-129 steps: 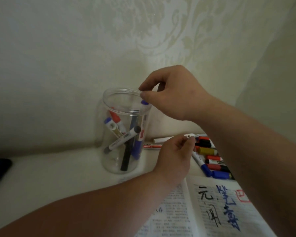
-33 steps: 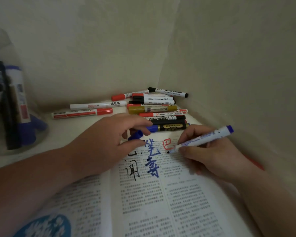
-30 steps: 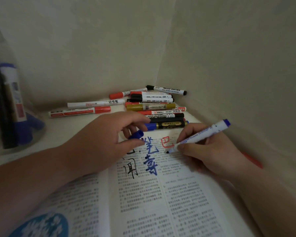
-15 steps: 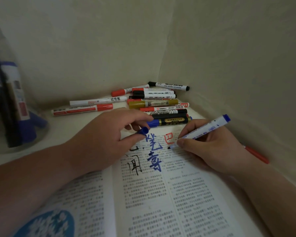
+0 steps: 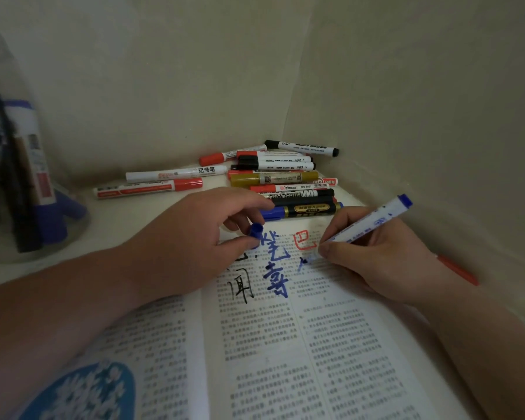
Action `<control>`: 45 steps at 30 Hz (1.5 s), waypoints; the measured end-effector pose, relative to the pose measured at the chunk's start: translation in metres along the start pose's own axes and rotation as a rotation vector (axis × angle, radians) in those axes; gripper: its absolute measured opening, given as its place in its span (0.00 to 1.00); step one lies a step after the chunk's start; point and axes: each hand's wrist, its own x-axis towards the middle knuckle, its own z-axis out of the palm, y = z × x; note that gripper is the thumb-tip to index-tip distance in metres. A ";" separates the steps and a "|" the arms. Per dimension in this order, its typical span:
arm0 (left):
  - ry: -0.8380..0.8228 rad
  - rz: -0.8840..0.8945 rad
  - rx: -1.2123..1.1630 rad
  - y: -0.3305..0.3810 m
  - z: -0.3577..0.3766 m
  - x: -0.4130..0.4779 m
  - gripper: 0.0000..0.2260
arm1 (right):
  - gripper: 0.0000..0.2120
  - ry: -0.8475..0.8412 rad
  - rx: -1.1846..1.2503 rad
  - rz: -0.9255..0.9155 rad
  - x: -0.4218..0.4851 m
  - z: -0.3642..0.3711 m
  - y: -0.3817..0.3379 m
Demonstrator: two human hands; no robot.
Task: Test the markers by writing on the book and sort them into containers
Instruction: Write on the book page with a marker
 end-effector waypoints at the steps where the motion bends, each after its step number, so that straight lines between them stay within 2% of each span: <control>1: 0.002 0.005 0.000 0.000 0.000 0.000 0.23 | 0.06 0.012 -0.009 0.000 0.000 0.000 0.001; 5: -0.005 -0.009 -0.014 0.000 0.000 0.000 0.23 | 0.06 0.057 0.005 0.025 0.003 -0.001 0.004; 13: -0.026 -0.020 0.031 0.001 -0.001 0.000 0.22 | 0.07 -0.032 0.175 0.018 0.000 -0.001 0.005; 18: -0.024 -0.010 0.044 0.000 0.000 0.000 0.20 | 0.10 -0.087 0.089 0.002 0.000 0.000 0.004; 27: -0.037 -0.004 0.070 -0.002 0.000 0.000 0.19 | 0.09 0.053 0.019 0.080 0.004 -0.004 0.004; 35: -0.044 -0.009 0.076 0.000 -0.001 0.000 0.18 | 0.08 -0.069 0.140 0.041 -0.001 -0.004 0.002; 38: -0.039 0.002 0.082 0.000 -0.001 0.000 0.18 | 0.11 -0.077 0.095 0.014 -0.001 -0.004 0.004; 45: -0.041 0.003 0.089 0.000 -0.001 0.001 0.18 | 0.07 -0.040 0.067 0.031 0.001 -0.005 0.005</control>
